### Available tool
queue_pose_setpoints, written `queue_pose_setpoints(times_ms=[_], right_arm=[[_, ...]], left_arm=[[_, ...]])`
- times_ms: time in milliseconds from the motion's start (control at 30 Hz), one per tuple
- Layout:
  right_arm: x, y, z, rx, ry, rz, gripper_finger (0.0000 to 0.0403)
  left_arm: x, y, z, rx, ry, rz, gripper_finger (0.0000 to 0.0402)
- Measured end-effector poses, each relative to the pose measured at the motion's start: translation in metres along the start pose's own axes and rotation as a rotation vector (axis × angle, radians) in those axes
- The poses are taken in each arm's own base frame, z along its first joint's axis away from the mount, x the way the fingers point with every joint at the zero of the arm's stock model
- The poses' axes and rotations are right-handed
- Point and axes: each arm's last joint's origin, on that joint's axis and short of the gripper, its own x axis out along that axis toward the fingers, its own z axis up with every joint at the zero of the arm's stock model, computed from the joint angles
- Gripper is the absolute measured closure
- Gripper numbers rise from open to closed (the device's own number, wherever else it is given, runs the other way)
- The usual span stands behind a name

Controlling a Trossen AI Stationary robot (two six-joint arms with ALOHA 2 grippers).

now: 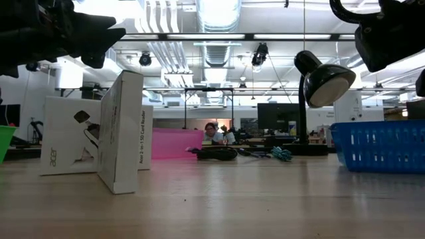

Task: Pick and place items into bin
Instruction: Put the blue charger adapter into the green bin

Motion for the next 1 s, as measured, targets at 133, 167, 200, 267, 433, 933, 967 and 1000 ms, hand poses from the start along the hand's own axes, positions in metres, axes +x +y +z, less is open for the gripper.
queue_pose_setpoints(times_ms=[133, 167, 200, 267, 433, 933, 967, 1000], right_arm=[[0.0000, 0.0000, 0.0002, -0.004, -0.003, 0.000, 0.0209], [0.0000, -0.0001, 0.0003, -0.004, -0.007, -0.002, 0.0213], [0.0000, -0.0001, 0.0004, -0.005, -0.011, -0.003, 0.0216], [0.0000, -0.0001, 0.0005, -0.005, -0.012, -0.003, 0.0224], [0.0000, -0.0001, 0.0005, -0.005, -0.013, -0.003, 0.0245], [-0.0001, -0.0001, 0.0005, -0.030, -0.012, -0.003, 0.0282], [-0.0001, -0.0001, 0.0005, -0.027, -0.012, -0.003, 0.0280], [-0.0001, -0.0001, 0.0005, -0.019, -0.012, -0.003, 0.0280]], left_arm=[[0.0000, 0.0000, 0.0000, 0.000, 0.000, 0.000, 0.0230], [0.0000, 0.0000, 0.0000, 0.000, 0.000, 0.000, 0.0230], [0.0000, 0.0000, 0.0000, 0.000, 0.000, 0.000, 0.0230], [0.0000, -0.0001, 0.0000, 0.000, 0.000, -0.003, 0.0230], [0.0000, -0.0001, 0.0000, 0.000, 0.000, -0.003, 0.0230], [0.0000, 0.0000, 0.0001, 0.000, 0.000, 0.002, 0.0230], [0.0000, 0.0001, 0.0000, 0.000, 0.000, 0.002, 0.0230], [0.0000, 0.0000, 0.0000, 0.000, 0.000, 0.002, 0.0230]])
